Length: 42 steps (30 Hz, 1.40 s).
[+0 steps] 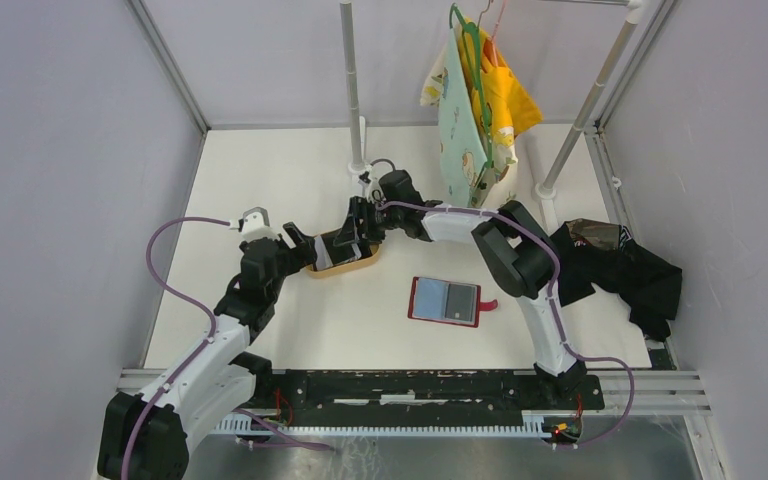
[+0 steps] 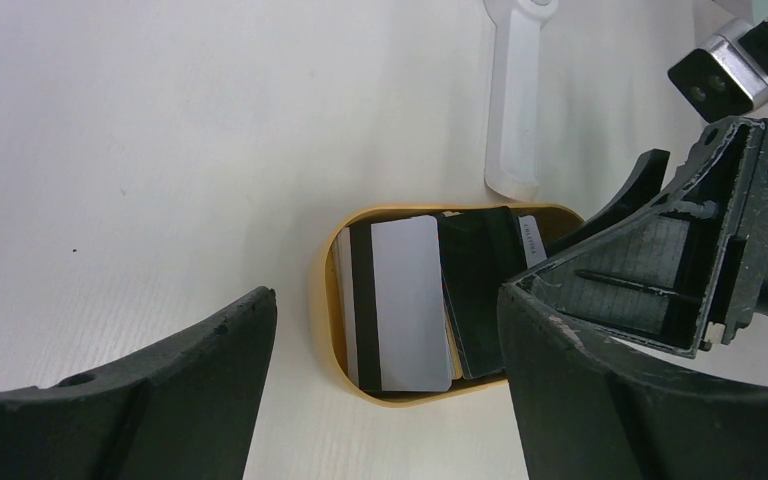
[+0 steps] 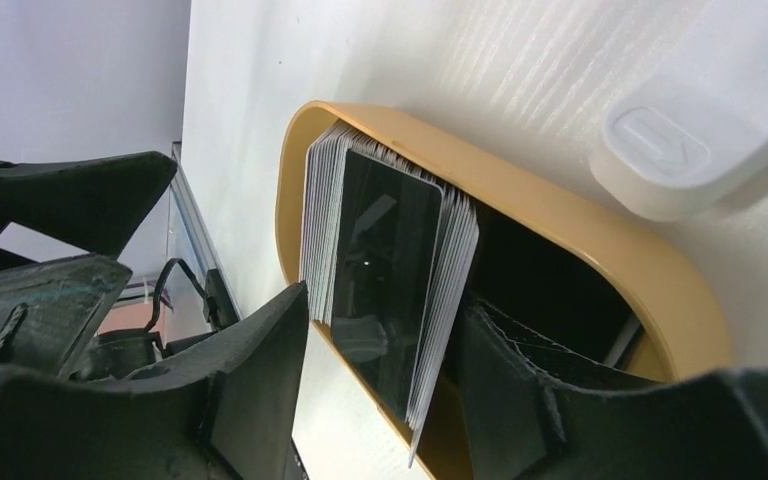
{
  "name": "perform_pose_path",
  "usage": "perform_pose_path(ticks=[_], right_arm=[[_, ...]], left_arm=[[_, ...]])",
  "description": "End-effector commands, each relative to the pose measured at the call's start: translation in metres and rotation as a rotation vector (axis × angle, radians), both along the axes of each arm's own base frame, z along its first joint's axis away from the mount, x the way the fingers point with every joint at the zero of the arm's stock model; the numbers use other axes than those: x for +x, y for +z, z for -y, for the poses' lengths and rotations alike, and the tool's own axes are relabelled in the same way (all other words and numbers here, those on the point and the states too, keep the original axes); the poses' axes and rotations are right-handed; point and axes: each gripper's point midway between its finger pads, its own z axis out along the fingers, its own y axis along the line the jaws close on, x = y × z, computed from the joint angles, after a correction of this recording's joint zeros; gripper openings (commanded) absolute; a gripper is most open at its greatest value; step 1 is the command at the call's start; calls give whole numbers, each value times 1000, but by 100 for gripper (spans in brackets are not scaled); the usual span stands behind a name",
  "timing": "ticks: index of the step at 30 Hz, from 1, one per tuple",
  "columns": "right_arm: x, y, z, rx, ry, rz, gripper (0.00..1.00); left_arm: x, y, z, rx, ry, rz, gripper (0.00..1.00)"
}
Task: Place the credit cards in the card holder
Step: Pick up the credit card from the storage box.
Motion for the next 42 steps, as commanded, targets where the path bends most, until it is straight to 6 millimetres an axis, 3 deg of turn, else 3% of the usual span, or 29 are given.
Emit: perform_pose_path(ticks=[1,11,18,30,34,42], right_arm=[[4,53,1,117,11,65,59],[13,36,16,32,-31,95,44],[24,21,30,-66,-82,128,27],[25,21,38,-58,-99,115,26],[27,19,42,-69,-109,119,13],[38,28,58,-114,-154,179,3]], left_arm=[[7,17,2,-56,12,70,86],[7,17,2,-55,10,69,86],[7,17,2,-56,10,71,86],[7,17,2,-57,8,71,86],[7,17,2,-57,8,71,86],[7,17,2,-57,9,70,86]])
